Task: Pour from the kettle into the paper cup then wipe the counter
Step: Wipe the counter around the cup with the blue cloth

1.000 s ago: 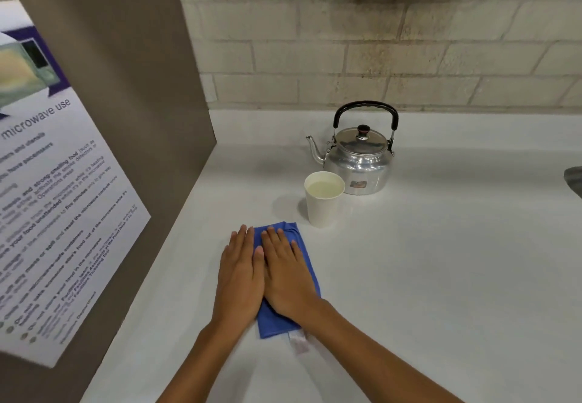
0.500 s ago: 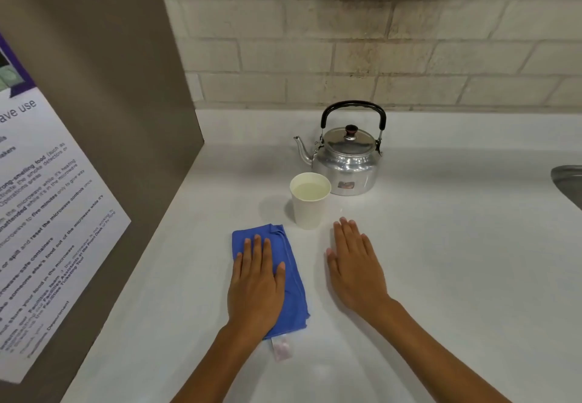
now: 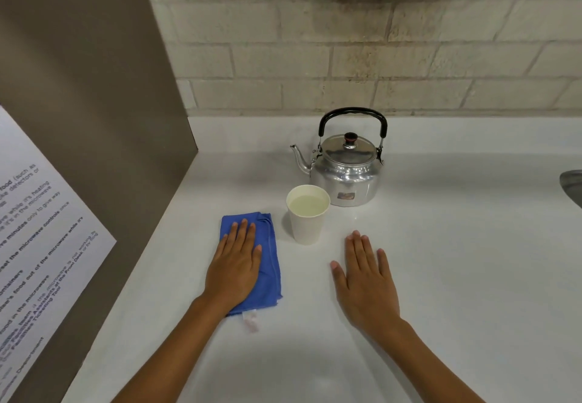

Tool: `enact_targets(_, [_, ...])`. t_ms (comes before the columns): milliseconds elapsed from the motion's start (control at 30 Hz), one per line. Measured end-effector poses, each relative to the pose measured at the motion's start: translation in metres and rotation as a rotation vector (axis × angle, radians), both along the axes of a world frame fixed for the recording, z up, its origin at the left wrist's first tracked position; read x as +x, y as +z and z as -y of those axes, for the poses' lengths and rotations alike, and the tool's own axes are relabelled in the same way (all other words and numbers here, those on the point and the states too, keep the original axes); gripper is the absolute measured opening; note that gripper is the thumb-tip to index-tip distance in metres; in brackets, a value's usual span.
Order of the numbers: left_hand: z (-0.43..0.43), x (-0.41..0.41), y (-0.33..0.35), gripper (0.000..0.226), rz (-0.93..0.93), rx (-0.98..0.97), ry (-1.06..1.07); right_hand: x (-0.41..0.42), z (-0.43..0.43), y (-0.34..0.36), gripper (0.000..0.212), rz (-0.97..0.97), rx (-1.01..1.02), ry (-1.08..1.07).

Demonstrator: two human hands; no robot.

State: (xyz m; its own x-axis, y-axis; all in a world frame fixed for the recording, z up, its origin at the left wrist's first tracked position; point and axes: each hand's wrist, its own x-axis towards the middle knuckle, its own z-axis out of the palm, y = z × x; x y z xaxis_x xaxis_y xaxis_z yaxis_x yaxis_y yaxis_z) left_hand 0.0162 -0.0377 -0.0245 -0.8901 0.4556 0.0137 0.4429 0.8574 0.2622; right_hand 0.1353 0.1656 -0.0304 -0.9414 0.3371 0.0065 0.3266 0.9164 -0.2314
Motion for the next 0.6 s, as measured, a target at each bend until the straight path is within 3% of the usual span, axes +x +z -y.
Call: enact_targets(600, [-0.051,-0.142,0.002,0.049,-0.095,-0.048,-0.081,-0.003,0.003,-0.001,0.06,-0.026,-0.054,-0.017])
